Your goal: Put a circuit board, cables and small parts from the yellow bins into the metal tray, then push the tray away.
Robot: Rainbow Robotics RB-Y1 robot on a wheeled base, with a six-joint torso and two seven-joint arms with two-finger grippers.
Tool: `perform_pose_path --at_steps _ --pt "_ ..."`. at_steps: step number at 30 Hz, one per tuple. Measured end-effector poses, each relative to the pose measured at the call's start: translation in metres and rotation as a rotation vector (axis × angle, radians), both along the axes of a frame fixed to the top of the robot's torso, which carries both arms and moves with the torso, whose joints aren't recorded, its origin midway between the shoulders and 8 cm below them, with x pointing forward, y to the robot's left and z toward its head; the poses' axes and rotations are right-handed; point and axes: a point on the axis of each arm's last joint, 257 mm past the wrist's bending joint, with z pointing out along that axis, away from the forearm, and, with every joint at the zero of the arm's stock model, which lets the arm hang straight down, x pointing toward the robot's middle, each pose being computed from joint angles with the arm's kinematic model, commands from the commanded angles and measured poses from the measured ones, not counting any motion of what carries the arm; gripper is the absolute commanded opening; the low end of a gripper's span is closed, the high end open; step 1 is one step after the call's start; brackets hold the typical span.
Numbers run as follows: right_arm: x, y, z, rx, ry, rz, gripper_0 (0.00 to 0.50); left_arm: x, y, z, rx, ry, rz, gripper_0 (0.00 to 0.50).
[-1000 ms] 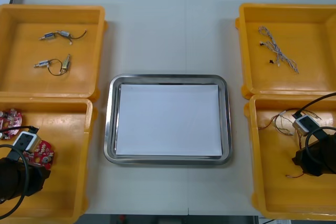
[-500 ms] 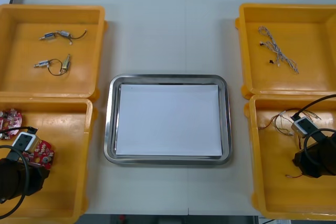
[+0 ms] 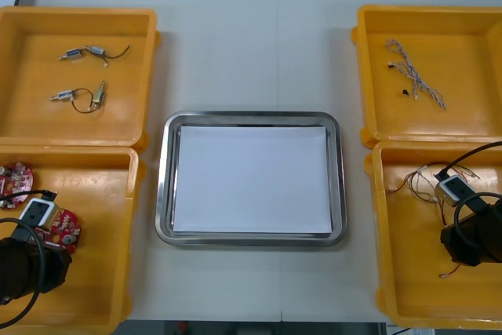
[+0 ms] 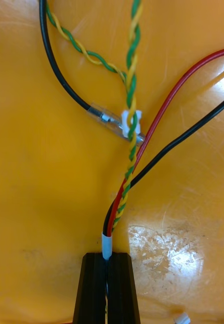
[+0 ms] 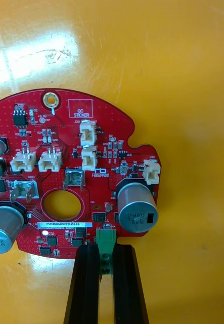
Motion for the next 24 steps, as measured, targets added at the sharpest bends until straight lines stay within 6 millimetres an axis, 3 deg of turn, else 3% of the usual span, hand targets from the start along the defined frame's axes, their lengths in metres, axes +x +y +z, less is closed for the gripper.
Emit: perform_pose_path --at_steps 6,12,19,24 --pt "-0.001 0.003 0.007 -0.002 -0.001 0.01 0.0 0.0 0.0 0.0 0.001 0.0 0.0 0.0" --pt "-0.008 0.002 0.028 -0.004 -0.001 0.01 0.0 0.004 0.003 0.006 0.006 0.005 0.003 0.0" --pt "-0.015 -0.003 0.051 0.021 -0.009 -0.003 0.0 0.007 0.019 0.043 0.037 0.028 0.026 0.0" --pt "-0.028 -0.004 0.062 0.076 0.025 -0.017 0.0 0.007 0.011 0.074 0.054 0.031 -0.002 0.0"
